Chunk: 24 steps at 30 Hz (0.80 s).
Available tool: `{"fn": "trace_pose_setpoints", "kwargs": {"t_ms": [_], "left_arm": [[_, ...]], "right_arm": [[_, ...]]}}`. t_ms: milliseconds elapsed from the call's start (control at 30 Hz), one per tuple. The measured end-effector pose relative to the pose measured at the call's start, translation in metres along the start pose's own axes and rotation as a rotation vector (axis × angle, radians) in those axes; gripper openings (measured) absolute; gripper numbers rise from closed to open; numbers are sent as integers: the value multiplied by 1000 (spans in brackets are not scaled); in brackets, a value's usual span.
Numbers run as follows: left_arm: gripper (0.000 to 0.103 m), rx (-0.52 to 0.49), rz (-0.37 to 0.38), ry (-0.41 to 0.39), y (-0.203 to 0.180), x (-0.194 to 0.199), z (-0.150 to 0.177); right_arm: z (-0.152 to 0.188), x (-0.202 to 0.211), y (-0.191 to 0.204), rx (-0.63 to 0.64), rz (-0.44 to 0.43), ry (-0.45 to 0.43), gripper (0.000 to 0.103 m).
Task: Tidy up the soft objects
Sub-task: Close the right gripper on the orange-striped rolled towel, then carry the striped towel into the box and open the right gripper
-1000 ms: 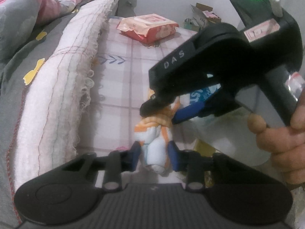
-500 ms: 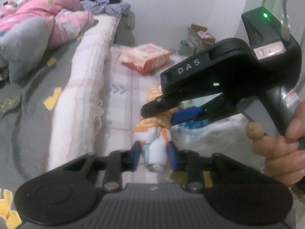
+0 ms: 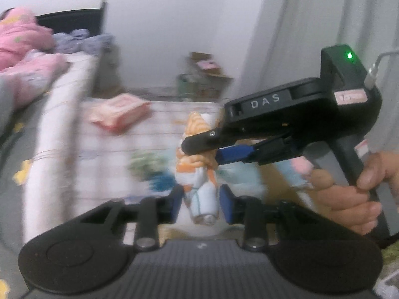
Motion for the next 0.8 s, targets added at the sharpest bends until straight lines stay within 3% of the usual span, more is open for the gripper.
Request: {"fn": "trace_pose_setpoints", "kwargs": {"t_ms": [67, 200, 367, 533, 667, 800], "left_arm": [[53, -9, 56, 14, -17, -6, 1], [58, -27, 94, 48, -43, -22, 8], [66, -44, 79, 65, -50, -31, 20], [73, -51, 16, 76, -38, -39, 27], [75, -29, -10, 84, -29, -39, 30], [76, -22, -25, 97, -28, -41, 34]], "right_arm": [[6, 29, -17, -22, 26, -37, 41], [14, 83, -56, -61, 107, -110, 41], [27, 141, -104, -69, 251, -176, 41], [40, 187, -145, -34, 407, -209, 41], [47, 203, -171, 1, 479, -177, 41], [55, 189, -187, 101, 529, -58, 41]]}}
Point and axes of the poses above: each gripper's, at about its wrist camera, not at the fingertips, and x roughly against the way its jaws point, y to its left, z to its underside, the point moved 5 cm from there along -x, roughly the way its jaws point, and after that the axes turned 9 degrees about x, right-handed, at the moved point
